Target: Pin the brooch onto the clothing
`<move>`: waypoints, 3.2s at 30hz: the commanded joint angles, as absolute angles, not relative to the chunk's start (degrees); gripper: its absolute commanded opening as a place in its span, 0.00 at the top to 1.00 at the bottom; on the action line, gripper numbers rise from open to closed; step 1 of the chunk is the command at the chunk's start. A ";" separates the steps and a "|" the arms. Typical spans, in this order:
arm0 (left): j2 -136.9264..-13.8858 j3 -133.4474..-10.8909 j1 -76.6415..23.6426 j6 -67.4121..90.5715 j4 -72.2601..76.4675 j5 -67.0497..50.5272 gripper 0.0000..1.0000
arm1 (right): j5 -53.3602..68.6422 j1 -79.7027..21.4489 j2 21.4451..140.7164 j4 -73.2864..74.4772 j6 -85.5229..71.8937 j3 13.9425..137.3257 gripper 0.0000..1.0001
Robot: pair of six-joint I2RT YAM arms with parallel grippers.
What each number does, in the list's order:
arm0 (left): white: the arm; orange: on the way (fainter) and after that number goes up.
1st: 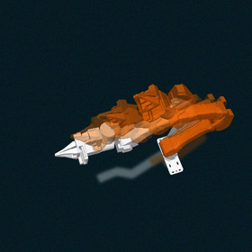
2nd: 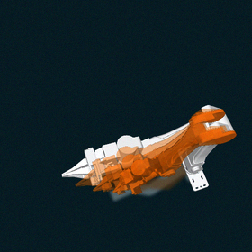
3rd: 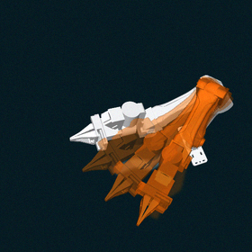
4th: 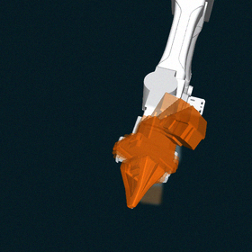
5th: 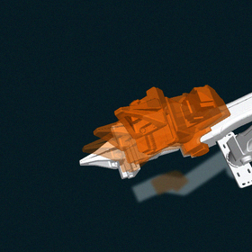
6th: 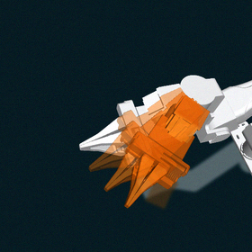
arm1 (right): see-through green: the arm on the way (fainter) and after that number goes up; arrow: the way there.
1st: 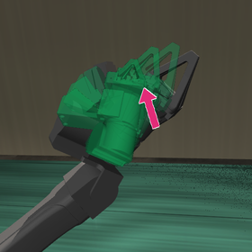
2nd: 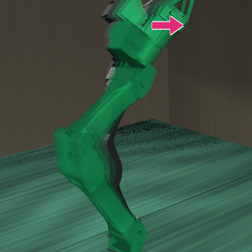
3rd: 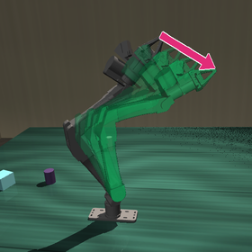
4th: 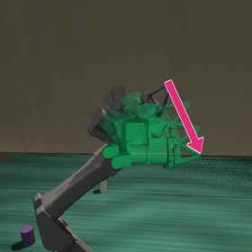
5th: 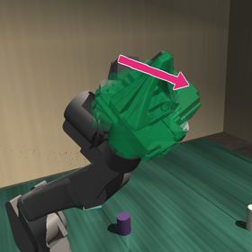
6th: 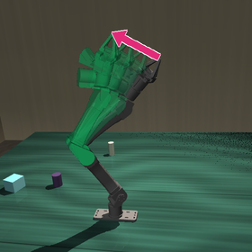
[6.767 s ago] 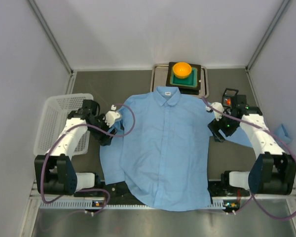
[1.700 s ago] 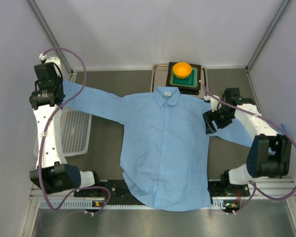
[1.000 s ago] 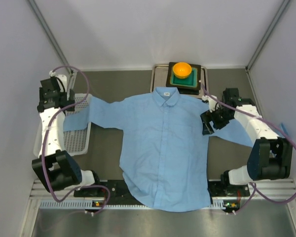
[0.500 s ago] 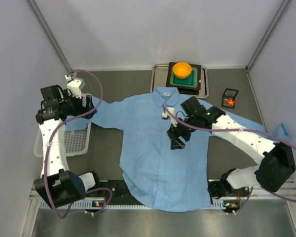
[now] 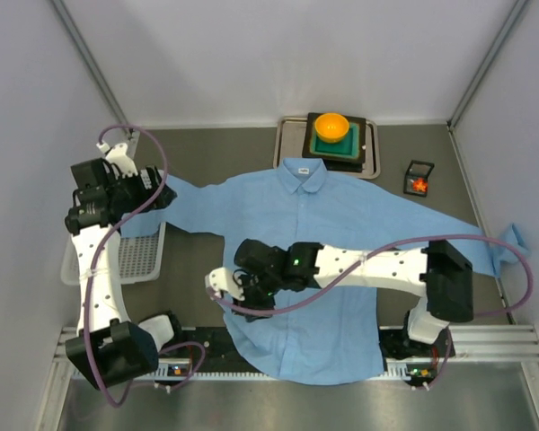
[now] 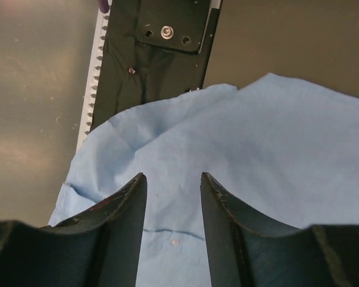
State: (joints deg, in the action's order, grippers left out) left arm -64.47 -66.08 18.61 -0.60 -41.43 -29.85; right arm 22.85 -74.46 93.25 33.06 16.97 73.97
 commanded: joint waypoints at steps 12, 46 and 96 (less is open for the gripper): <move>-63.01 -66.53 20.39 6.33 -37.09 -29.35 0.13 | 23.81 -80.33 109.42 19.78 25.57 83.67 0.79; -63.54 -66.53 21.18 5.98 -36.74 -31.03 0.13 | 21.80 -77.61 119.00 18.54 40.69 78.49 0.58; -65.04 -73.82 19.52 -7.80 -39.54 -41.57 0.08 | 32.78 -59.71 80.87 36.12 21.19 78.93 0.01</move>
